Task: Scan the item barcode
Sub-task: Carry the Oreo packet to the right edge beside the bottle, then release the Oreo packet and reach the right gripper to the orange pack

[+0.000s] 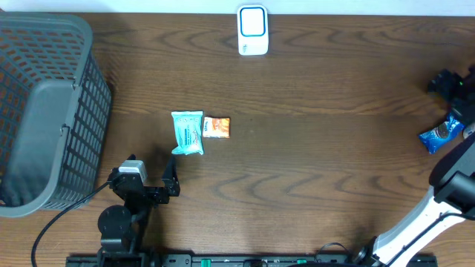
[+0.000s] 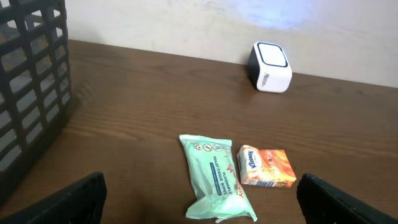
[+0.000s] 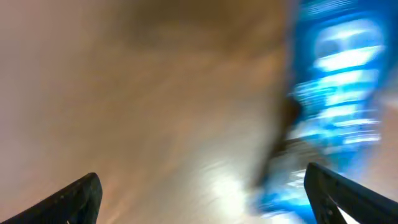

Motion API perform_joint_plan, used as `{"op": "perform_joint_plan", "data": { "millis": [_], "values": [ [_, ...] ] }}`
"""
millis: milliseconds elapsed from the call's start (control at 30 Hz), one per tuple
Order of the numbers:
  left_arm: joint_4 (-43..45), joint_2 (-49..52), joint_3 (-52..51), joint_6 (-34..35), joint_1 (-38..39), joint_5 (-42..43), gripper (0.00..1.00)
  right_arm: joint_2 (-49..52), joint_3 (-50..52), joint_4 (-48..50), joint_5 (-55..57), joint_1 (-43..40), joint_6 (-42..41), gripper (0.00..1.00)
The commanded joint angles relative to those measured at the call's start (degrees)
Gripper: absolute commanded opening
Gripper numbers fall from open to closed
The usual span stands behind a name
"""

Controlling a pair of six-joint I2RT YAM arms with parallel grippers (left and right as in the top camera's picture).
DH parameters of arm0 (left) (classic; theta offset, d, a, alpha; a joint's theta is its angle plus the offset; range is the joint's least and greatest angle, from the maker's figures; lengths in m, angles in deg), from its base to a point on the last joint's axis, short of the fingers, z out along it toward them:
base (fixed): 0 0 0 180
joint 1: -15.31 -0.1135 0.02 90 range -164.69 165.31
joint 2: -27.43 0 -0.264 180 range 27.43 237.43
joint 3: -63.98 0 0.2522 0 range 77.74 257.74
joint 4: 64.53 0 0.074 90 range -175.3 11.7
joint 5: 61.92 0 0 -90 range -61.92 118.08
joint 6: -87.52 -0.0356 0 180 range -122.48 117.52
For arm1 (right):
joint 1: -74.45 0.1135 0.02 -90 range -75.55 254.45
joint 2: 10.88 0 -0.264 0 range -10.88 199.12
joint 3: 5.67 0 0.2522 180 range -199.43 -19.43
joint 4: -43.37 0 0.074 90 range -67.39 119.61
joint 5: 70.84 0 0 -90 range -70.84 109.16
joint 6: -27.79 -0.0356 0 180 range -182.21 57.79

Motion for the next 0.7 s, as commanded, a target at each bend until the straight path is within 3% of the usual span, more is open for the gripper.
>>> {"op": "perform_joint_plan", "data": {
  "millis": [0, 200, 467, 667],
  "values": [
    [-1.55, -0.24, -0.79, -0.31, -0.17, 0.92, 0.98, -0.13, -1.77, -1.97, -20.31, 5.55, 0.31, 0.99],
    [-1.55, -0.24, -0.79, -0.31, -0.17, 0.92, 0.98, -0.13, -1.75, -5.07, -20.55, 16.96, -6.54, 0.99],
    [-1.55, -0.24, -0.79, -0.31, -0.17, 0.92, 0.98, -0.11, -0.37, -4.31, -19.67, 40.24, -3.41, 0.99],
    [-1.55, -0.24, -0.79, -0.31, -0.17, 0.92, 0.98, 0.68, 0.50, -0.94, -3.85, 59.17, -11.74, 0.99]
  ]
}}
